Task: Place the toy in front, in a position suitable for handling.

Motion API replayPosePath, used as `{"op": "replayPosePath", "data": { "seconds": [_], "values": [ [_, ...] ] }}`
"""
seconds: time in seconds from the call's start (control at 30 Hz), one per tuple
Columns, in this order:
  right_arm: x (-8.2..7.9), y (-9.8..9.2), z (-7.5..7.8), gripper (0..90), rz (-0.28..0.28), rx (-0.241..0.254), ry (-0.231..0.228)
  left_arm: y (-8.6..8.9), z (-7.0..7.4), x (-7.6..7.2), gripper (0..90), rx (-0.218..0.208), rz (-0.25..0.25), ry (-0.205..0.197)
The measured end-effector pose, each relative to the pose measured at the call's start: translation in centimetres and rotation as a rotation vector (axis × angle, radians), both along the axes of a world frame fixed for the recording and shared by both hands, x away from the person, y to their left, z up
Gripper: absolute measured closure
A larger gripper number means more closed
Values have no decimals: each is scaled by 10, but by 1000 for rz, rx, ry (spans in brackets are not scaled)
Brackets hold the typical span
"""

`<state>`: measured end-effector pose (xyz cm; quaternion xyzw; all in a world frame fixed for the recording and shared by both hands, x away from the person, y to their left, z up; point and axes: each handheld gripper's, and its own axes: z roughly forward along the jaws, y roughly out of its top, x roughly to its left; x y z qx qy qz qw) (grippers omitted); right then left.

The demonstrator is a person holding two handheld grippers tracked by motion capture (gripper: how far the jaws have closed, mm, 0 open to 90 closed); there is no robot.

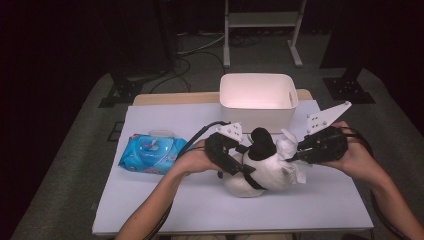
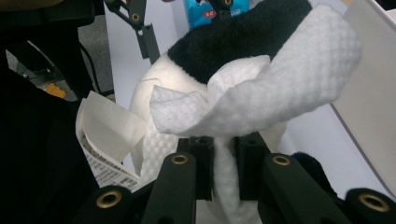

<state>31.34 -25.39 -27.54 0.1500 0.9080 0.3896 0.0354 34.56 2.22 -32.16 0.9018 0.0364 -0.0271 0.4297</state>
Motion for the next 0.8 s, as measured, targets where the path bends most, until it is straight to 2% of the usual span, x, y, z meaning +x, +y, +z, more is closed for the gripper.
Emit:
{"op": "replayPosePath", "data": {
  "seconds": [0.27,0.47,0.6,0.7,0.8],
  "values": [
    [4,12,4,796,17,5,-15,-7,1,-3,369,39,-1,-30],
    [2,4,1,795,5,8,2,-9,-1,-1,394,46,6,-27],
    [-1,-4,-2,794,-12,4,11,-11,-5,1,405,66,15,-27],
    [-1,-6,-4,795,-16,10,17,-14,-7,0,370,67,-15,-17],
    [1,-3,-8,795,-24,-19,11,-16,-9,-1,334,92,-16,-42]
  ]
}}
